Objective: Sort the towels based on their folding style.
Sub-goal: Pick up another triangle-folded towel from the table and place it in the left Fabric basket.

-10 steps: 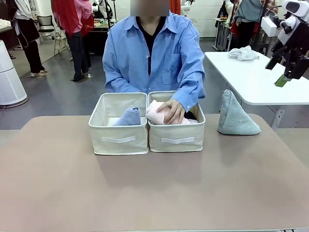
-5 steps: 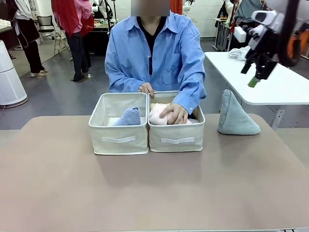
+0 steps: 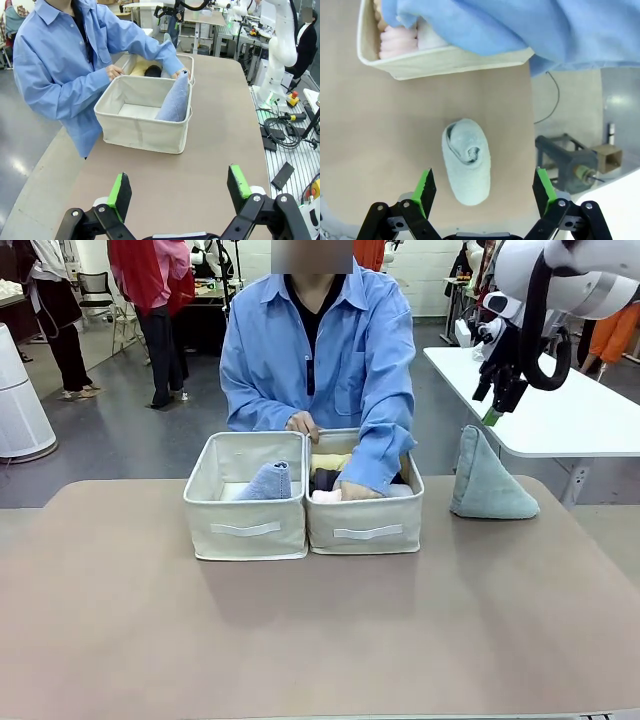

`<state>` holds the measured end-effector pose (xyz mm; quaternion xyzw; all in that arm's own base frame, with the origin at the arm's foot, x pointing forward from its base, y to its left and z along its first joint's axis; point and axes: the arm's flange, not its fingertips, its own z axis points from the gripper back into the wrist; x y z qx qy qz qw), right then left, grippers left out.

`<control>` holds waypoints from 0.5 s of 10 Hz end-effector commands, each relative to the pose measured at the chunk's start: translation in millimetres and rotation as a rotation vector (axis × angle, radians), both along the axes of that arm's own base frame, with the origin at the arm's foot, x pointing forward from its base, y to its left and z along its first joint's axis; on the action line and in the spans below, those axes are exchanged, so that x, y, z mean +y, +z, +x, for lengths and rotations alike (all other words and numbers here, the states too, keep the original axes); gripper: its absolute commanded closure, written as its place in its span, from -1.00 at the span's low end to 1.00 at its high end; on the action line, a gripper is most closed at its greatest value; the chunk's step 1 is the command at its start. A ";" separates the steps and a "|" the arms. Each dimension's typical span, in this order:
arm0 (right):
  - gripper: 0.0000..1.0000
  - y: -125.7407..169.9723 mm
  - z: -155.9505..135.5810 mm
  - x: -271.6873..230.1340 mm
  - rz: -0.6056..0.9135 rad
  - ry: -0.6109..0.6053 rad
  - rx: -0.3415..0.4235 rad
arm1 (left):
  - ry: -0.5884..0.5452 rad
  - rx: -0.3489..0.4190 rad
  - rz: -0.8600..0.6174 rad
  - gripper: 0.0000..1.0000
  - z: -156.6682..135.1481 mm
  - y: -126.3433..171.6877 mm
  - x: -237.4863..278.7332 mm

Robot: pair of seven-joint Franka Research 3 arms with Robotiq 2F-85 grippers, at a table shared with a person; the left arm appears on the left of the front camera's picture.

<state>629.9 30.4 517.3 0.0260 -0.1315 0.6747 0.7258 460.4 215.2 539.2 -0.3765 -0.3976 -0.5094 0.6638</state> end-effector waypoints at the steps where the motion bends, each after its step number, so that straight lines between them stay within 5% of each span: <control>1: -1.00 -11.5 10.2 4.5 -0.011 -0.027 0.026 | -0.001 0.001 0.004 -1.00 -1.7 0.7 0.5; 5: -1.00 -43.6 12.2 10.2 -0.018 -0.025 0.094 | -0.001 0.001 0.004 -1.00 -1.7 0.7 0.5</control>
